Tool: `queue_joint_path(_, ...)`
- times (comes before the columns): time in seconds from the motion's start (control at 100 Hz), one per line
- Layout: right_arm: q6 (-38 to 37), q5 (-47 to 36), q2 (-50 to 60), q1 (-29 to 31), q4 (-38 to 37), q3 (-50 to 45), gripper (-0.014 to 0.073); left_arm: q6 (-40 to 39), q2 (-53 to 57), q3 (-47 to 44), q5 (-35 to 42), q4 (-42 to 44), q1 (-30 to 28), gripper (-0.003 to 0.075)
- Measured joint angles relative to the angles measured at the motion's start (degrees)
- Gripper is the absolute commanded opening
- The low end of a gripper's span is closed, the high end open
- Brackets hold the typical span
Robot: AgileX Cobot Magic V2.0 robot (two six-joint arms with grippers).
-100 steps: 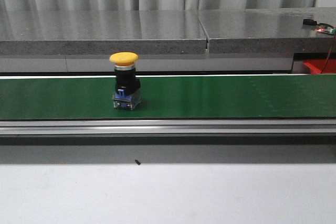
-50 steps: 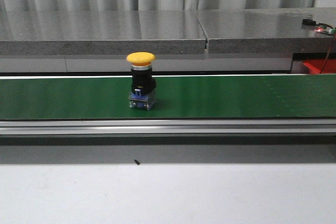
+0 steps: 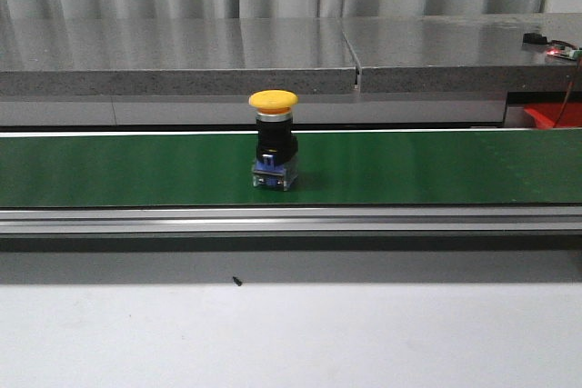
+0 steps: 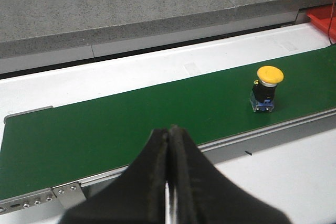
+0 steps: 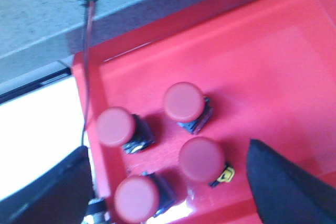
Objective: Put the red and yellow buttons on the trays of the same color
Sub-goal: 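Open the right gripper and move it back over the belt, then lower the right gripper onto the yellow button and close it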
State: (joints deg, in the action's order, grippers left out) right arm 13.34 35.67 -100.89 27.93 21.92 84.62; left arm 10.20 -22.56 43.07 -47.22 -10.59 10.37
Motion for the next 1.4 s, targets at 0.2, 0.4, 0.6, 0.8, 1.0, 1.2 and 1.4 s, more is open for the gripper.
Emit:
queue_joint_path(0.2, 0.94, 0.00, 7.29, -2.80, -0.12, -6.26, 0.0601, 0.00, 0.00, 0.00, 0.00, 0.00, 0.00, -0.0019)
queue_joint_path(0.4, 1.08, 0.11, 15.29, -6.98, -0.12, -12.64, 0.0601, 0.00, 0.00, 0.00, 0.00, 0.00, 0.00, -0.0019)
queue_joint_path(0.6, 1.89, 2.65, 21.41, -12.07, -0.12, -17.69, 0.0601, 0.00, 0.00, 0.00, 0.00, 0.00, 0.00, -0.0019)
queue_joint_path(0.8, 2.65, 7.36, 23.93, -17.55, -0.12, -20.72, 0.0601, 0.00, 0.00, 0.00, 0.00, 0.00, 0.00, -0.0019)
queue_joint_path(1.0, 6.01, 13.59, 24.08, -23.50, -0.42, -21.72, 0.0601, 0.00, 0.00, 0.00, 0.00, 0.00, 0.00, -0.0019)
queue_joint_path(1.2, 13.46, 17.89, 24.08, -28.30, 1.21, -21.72, 0.0601, 0.00, 0.00, 0.00, 0.00, 0.00, 0.00, -0.0019)
queue_joint_path(1.4, 19.36, 20.92, 23.19, -31.02, 5.52, -21.72, 0.0601, 0.00, 0.00, 0.00, 0.00, 0.00, 0.00, -0.0019)
